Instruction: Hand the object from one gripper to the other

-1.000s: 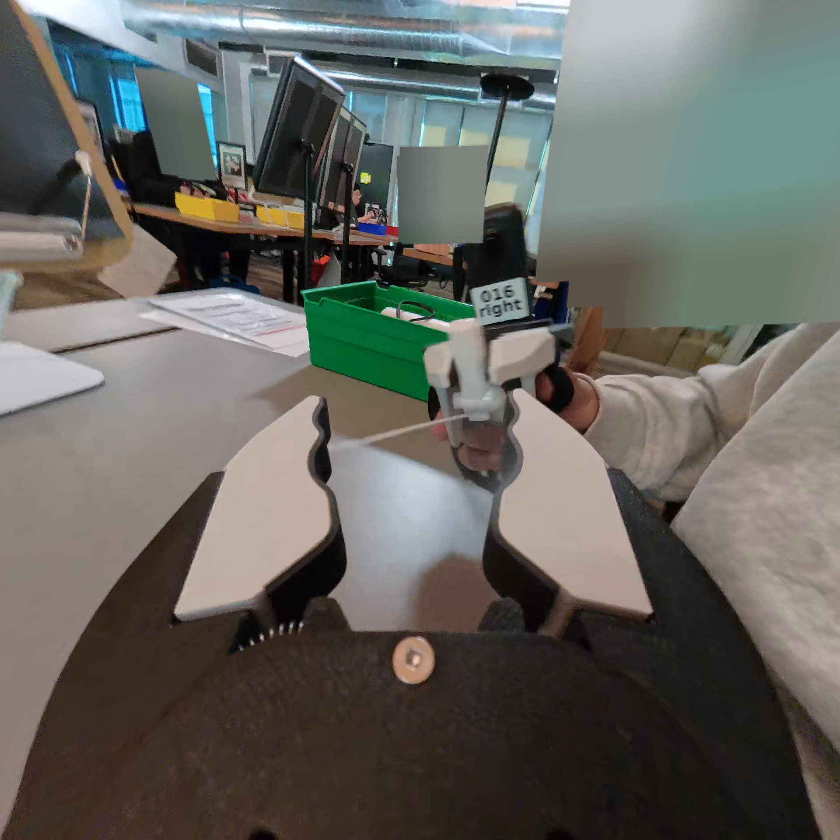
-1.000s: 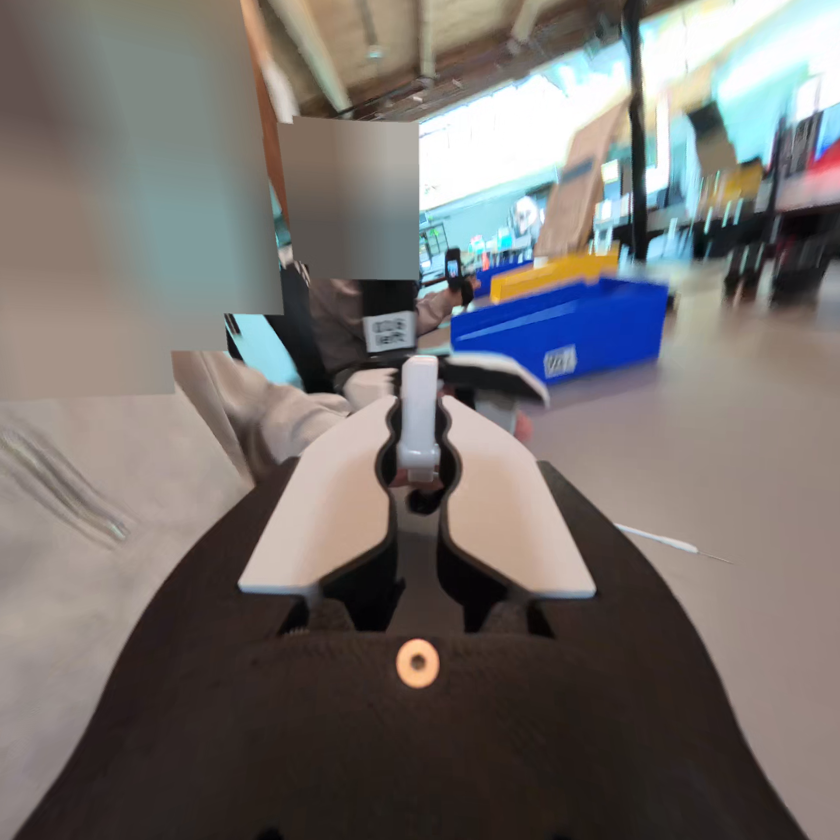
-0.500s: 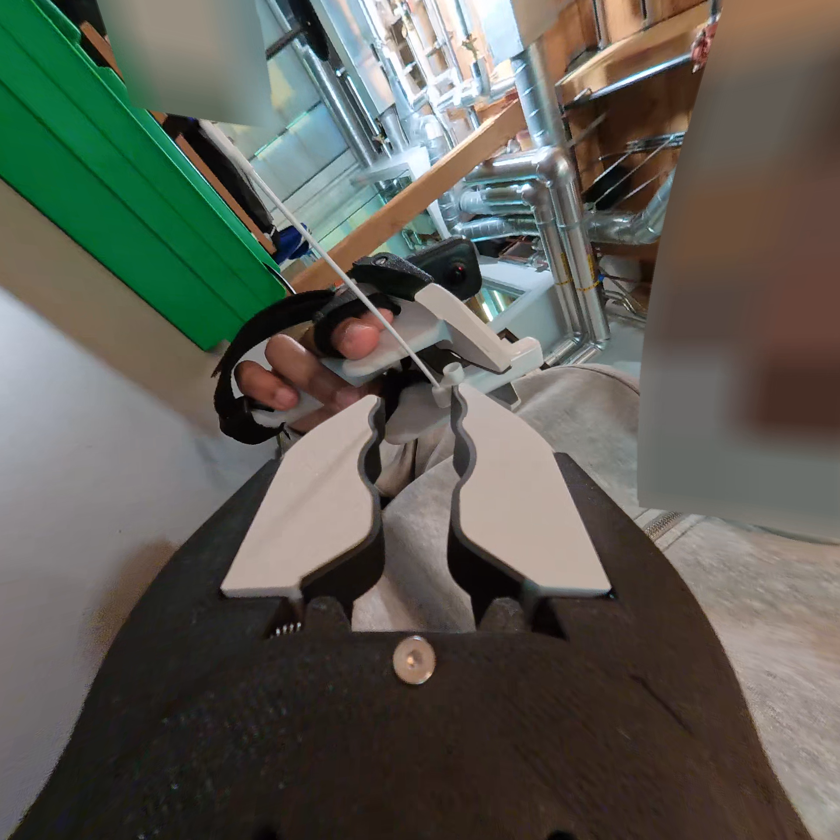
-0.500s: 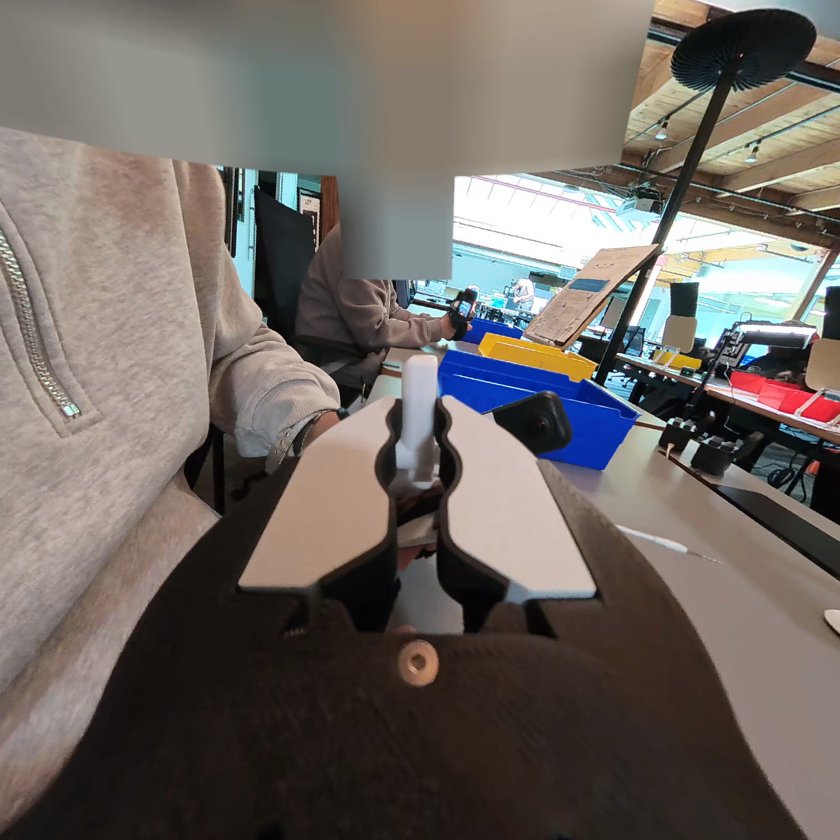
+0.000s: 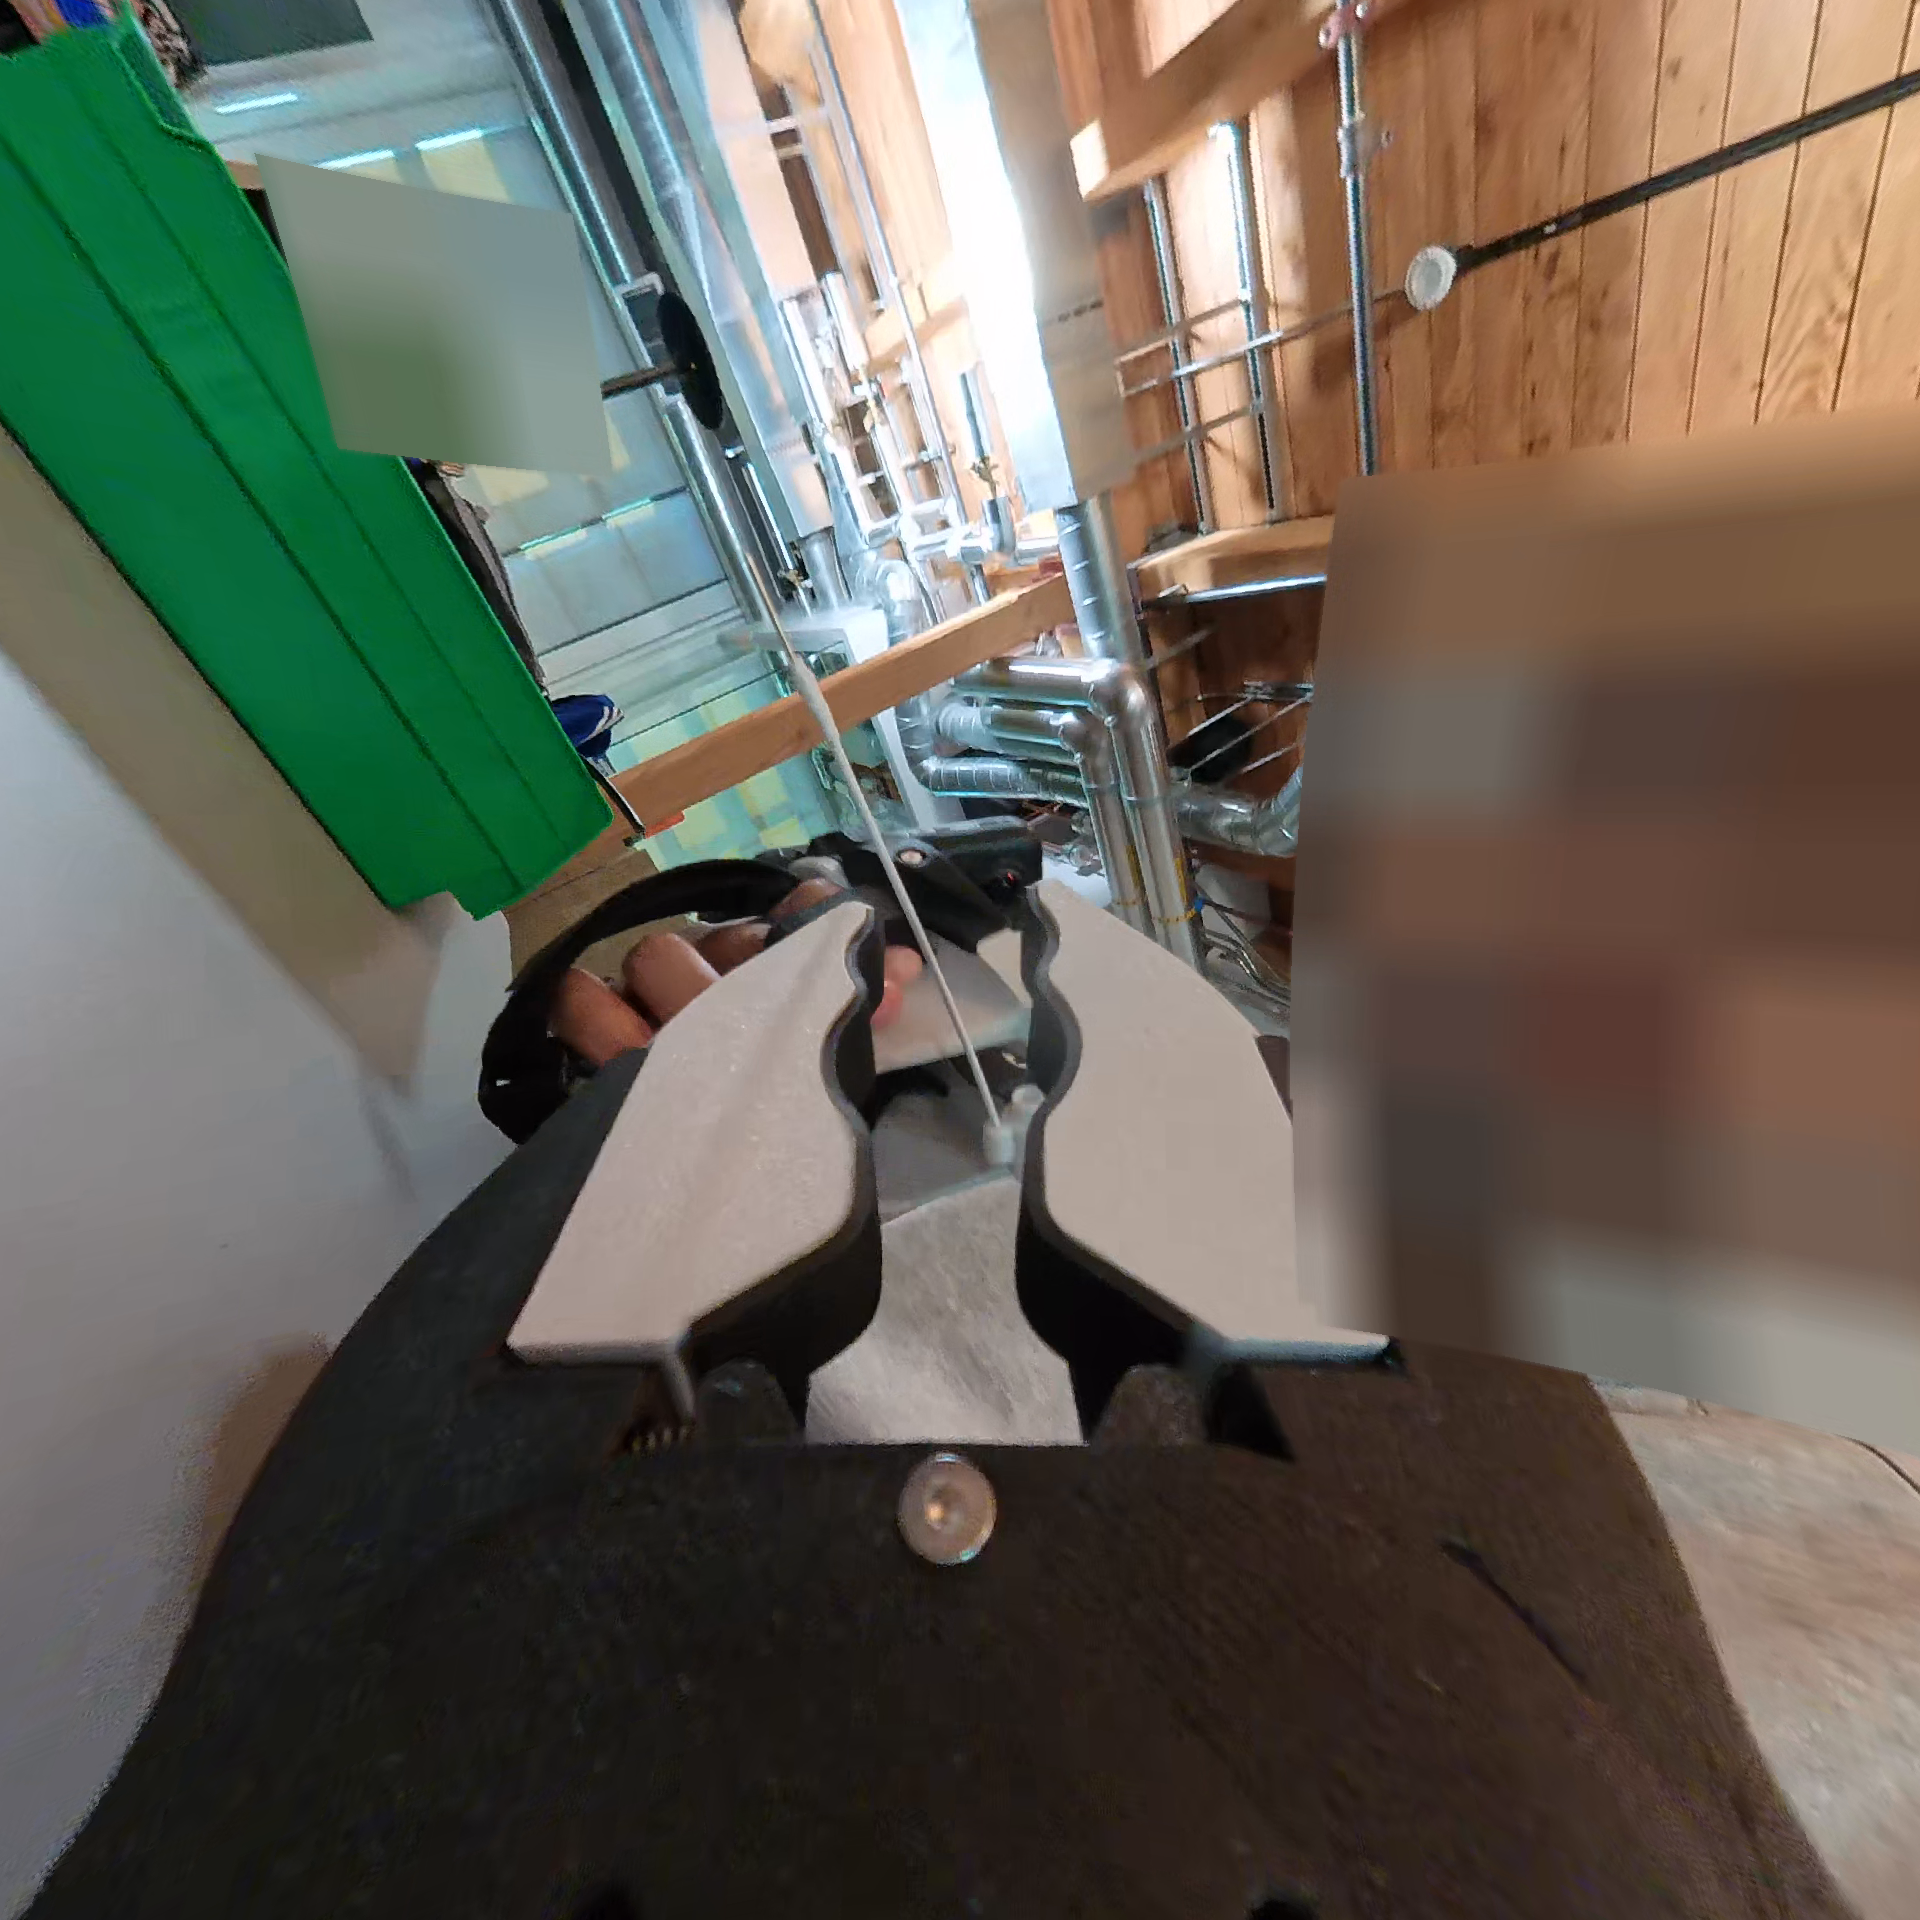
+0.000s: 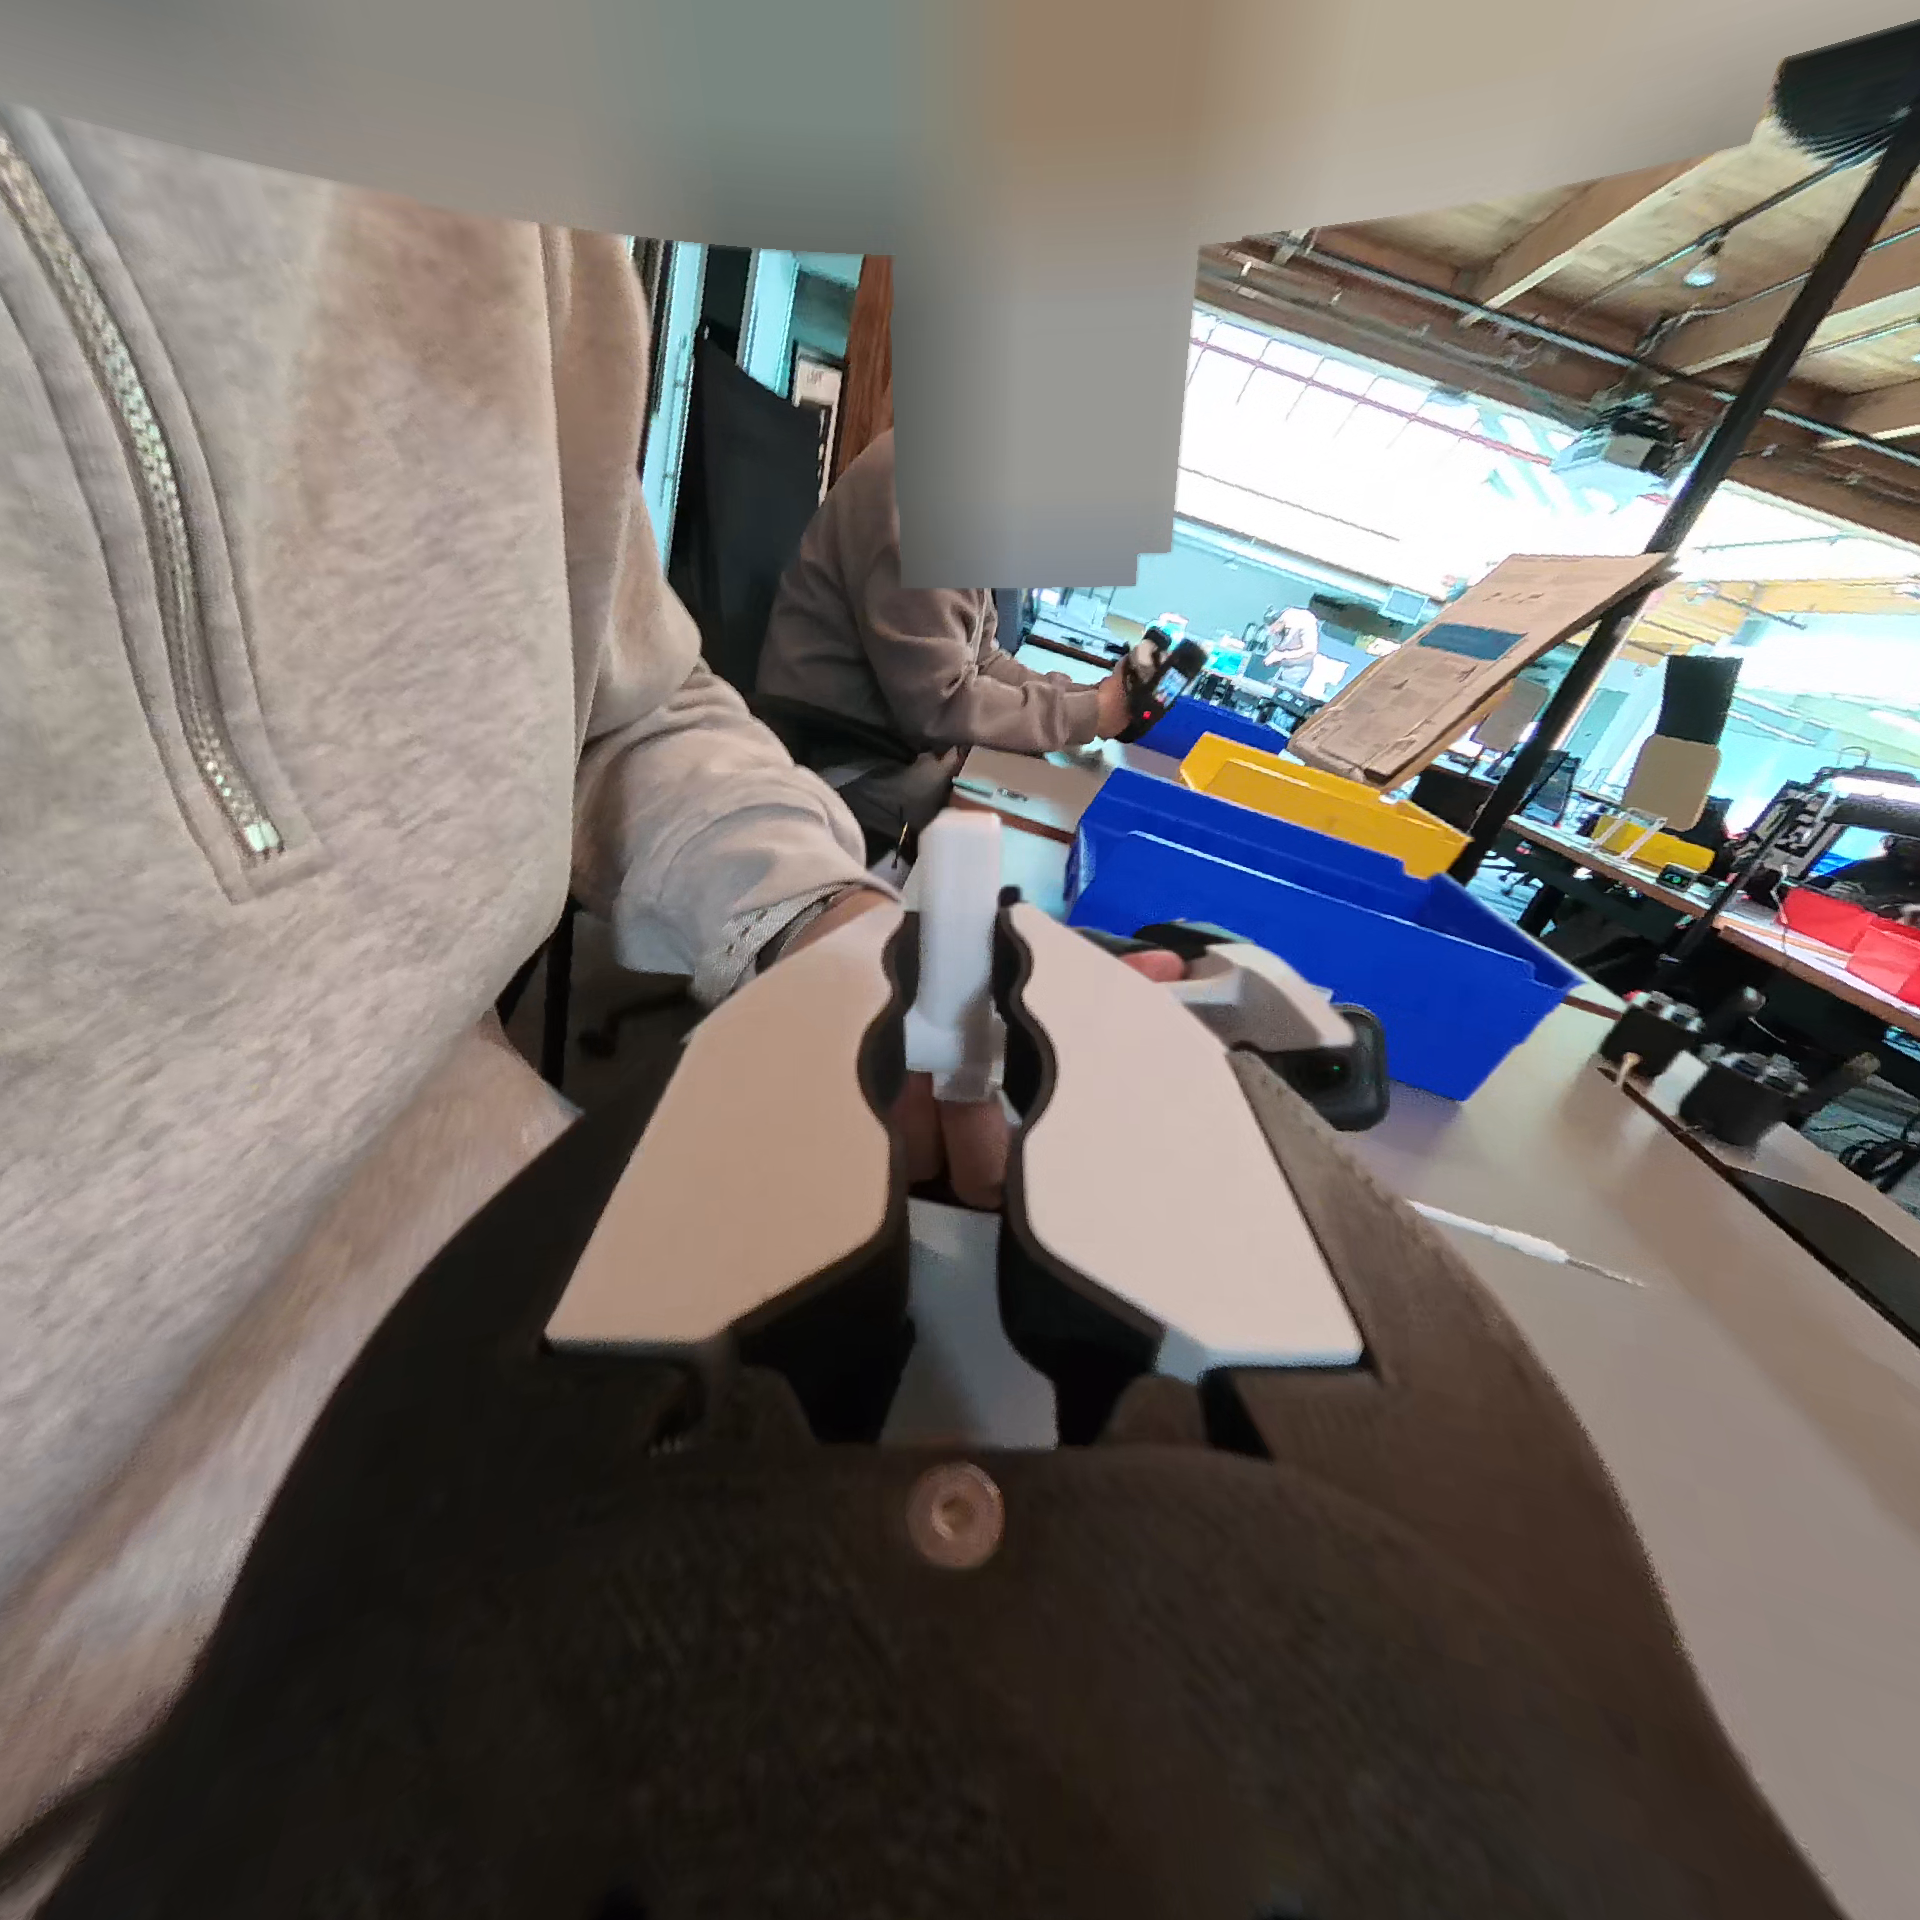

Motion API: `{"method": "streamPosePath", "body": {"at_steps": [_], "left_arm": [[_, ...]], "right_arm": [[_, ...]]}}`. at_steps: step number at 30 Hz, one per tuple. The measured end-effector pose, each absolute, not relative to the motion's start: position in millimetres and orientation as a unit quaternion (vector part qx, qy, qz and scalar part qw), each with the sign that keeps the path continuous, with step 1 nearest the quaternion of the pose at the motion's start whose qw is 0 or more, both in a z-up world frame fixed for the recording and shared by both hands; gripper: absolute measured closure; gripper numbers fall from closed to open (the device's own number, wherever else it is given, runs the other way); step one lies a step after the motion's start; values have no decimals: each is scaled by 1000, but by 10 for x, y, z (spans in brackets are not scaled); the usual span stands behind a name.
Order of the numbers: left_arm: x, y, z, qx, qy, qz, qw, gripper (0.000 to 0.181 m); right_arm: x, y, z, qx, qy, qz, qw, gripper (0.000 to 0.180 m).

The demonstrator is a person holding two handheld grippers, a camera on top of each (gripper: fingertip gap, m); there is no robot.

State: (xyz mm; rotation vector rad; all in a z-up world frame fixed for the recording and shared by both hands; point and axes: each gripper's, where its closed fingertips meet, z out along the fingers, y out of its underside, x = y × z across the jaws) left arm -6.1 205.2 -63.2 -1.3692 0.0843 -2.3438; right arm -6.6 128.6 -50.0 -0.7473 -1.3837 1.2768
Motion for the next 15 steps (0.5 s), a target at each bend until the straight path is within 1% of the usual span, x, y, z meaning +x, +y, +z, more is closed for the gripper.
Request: {"method": "streamPosePath", "body": {"at_steps": [5, 15], "left_arm": [[-89, 2136, -723, -508, 1, -835, 209, 154], [-158, 2218, -755, -515, -21, -826, 226, 157]], "right_arm": [[-136, 1161, -620, -304, -615, 513, 516, 166], [-185, 1034, -726, -298, -639, 513, 490, 166]]}}
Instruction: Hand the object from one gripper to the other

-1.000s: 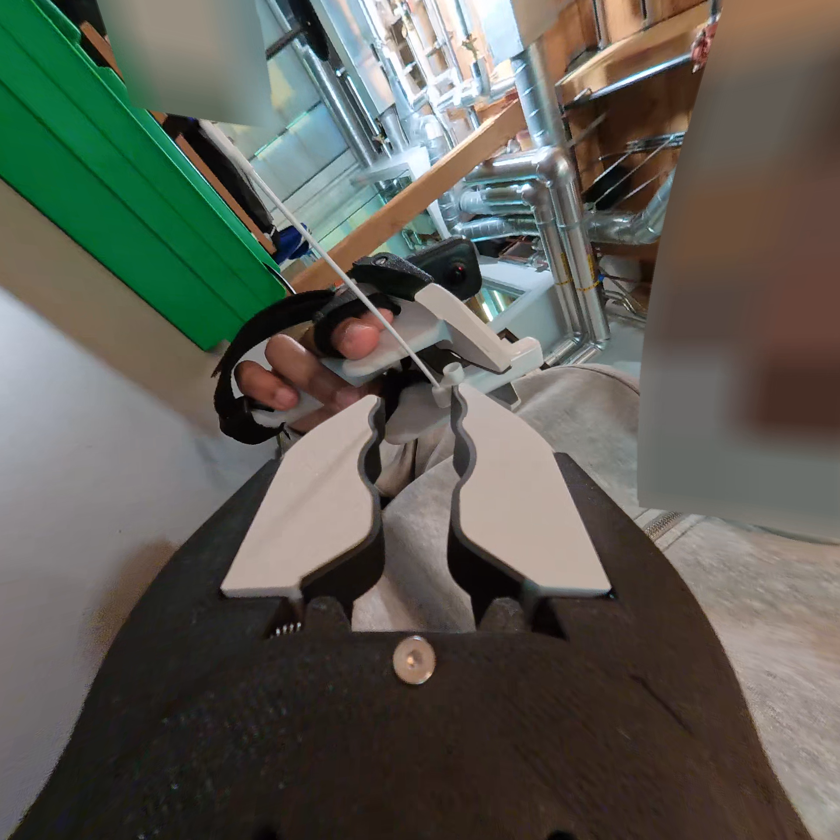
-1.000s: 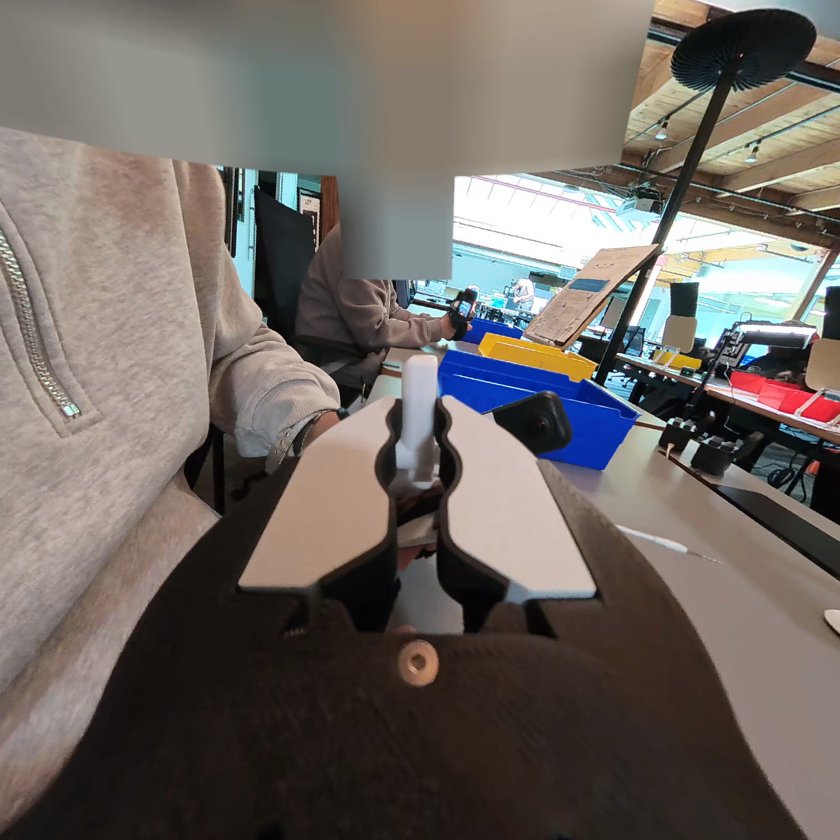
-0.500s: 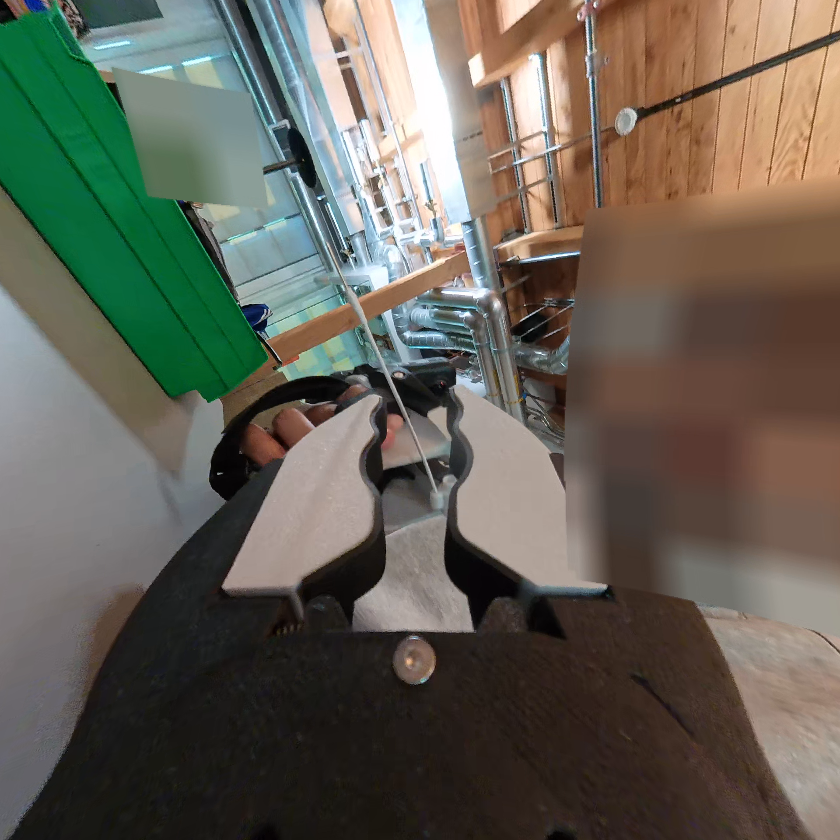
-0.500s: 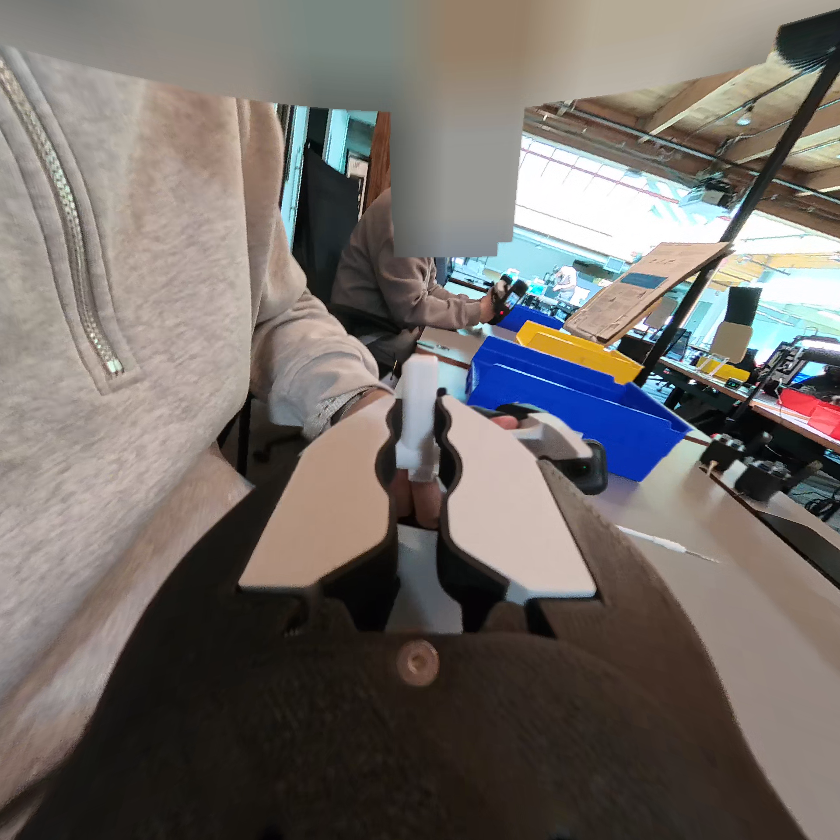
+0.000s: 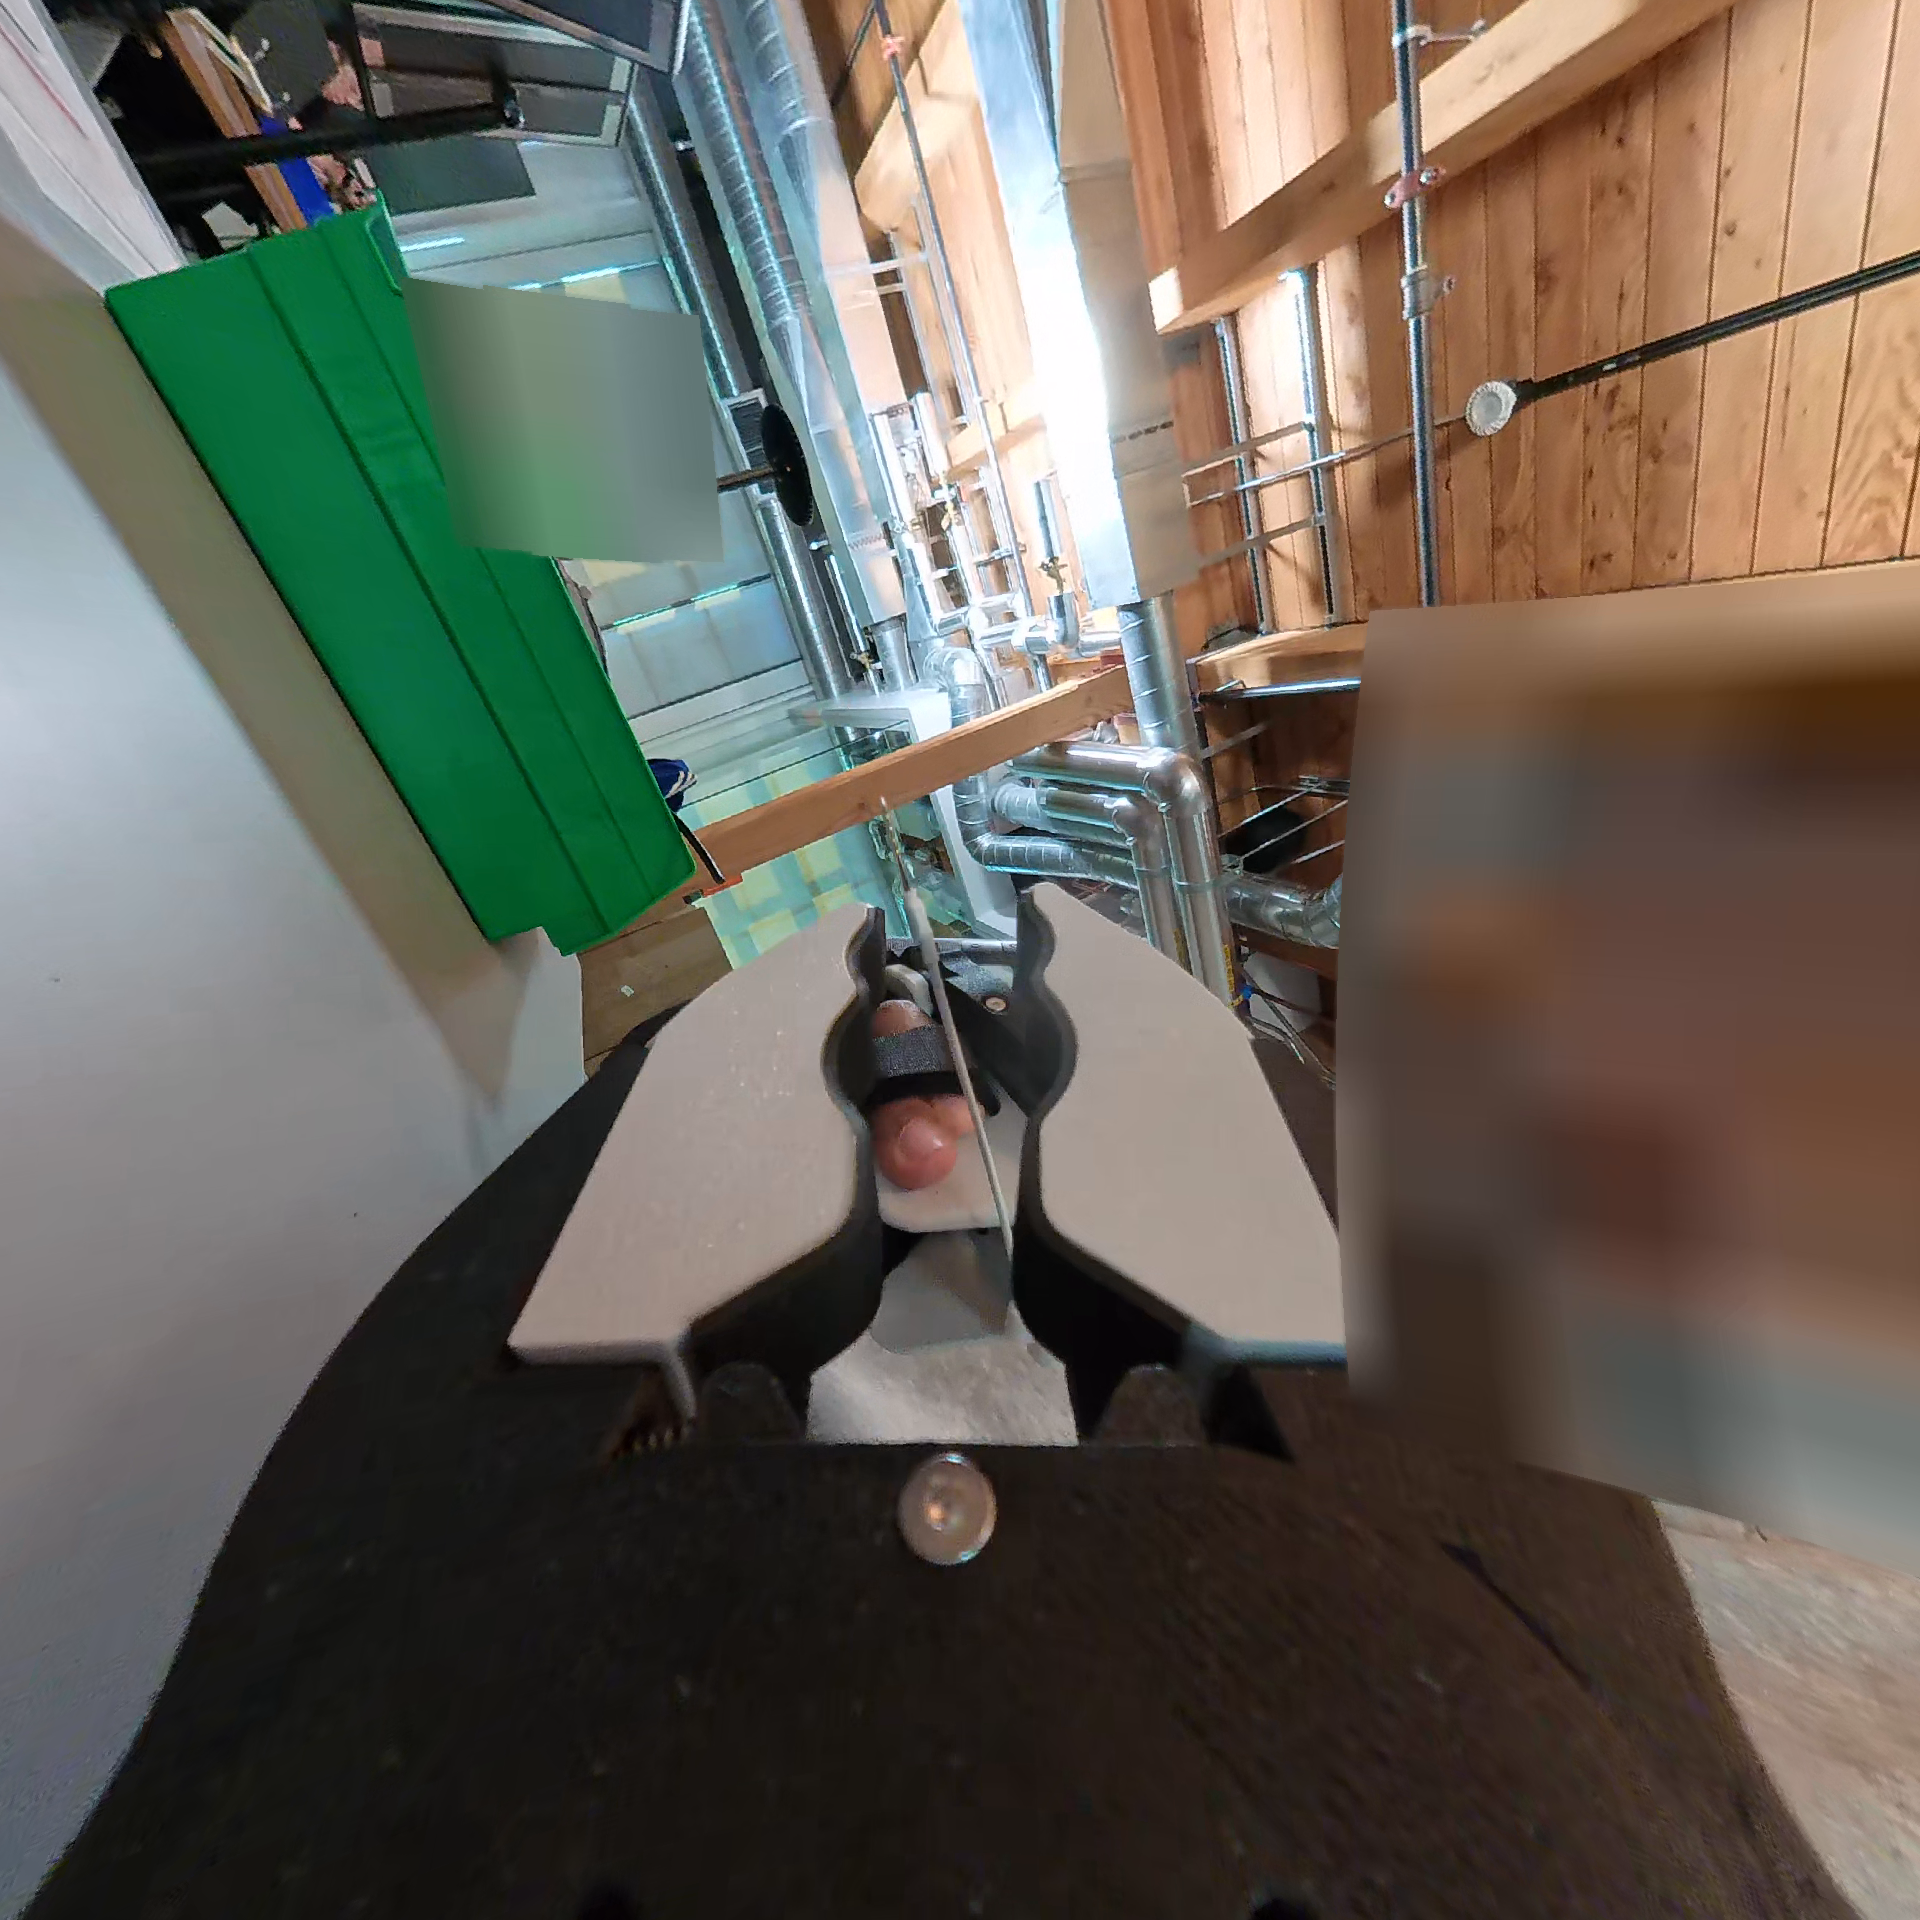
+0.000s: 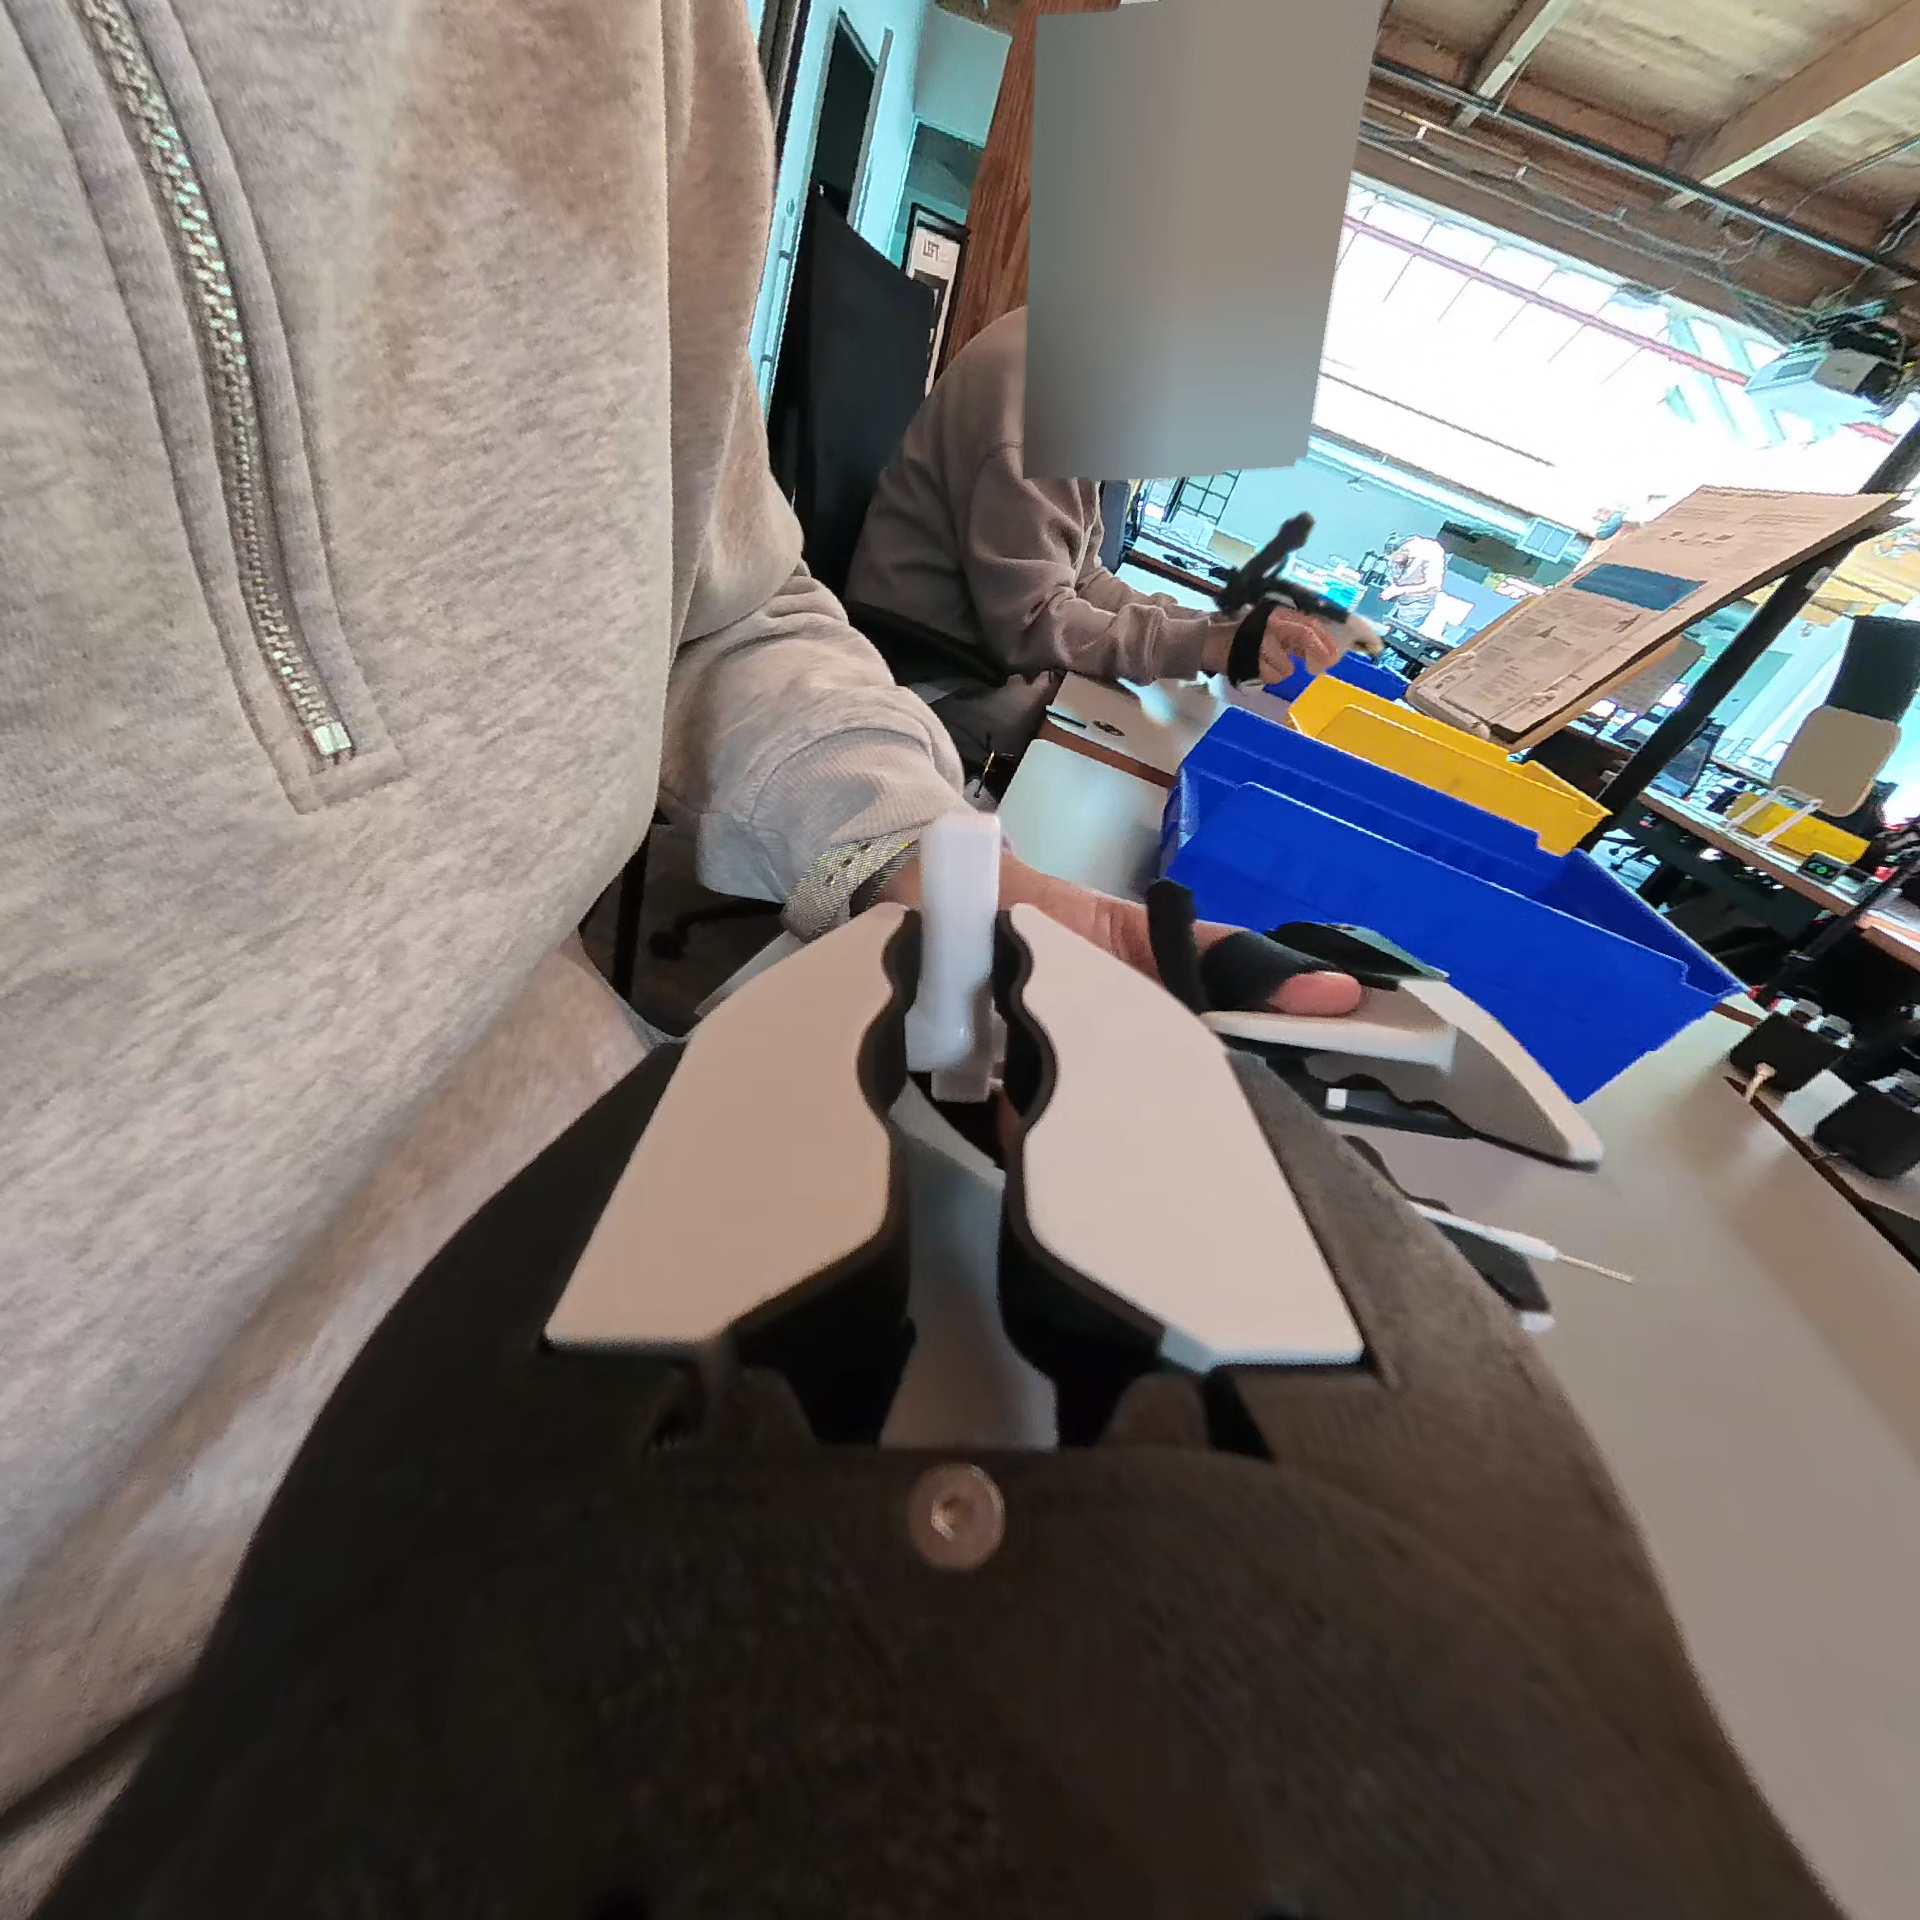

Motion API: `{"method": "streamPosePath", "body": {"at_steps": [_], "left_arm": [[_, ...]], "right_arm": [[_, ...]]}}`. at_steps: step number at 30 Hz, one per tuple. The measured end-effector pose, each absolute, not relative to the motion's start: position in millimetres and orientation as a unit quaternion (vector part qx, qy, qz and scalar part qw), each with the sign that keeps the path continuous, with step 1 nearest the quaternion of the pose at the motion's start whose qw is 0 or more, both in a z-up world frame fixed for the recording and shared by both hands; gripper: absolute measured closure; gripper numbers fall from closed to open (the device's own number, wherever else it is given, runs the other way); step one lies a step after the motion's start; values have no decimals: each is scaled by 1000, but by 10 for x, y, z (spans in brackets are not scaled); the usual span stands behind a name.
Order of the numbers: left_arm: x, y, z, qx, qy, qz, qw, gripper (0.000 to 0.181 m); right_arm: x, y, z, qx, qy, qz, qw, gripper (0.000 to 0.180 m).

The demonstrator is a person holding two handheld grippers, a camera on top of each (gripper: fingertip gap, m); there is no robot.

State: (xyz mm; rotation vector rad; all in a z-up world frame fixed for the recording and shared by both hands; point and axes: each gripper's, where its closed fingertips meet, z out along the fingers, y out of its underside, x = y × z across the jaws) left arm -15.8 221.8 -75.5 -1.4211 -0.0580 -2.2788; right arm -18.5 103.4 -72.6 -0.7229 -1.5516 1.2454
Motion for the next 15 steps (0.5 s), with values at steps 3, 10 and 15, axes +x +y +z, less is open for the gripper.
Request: {"method": "streamPosePath", "body": {"at_steps": [3, 10, 15], "left_arm": [[-148, 2211, -765, -516, -22, -827, 223, 164], [-164, 2205, -736, -522, -13, -819, 236, 179], [-184, 2204, -711, -517, -13, -821, 242, 179]], "right_arm": [[-195, 1017, -747, -298, -643, 510, 488, 165], [-197, 1058, -750, -311, -636, 514, 484, 165], [-198, 1114, -716, -331, -615, 533, 478, 142]]}}
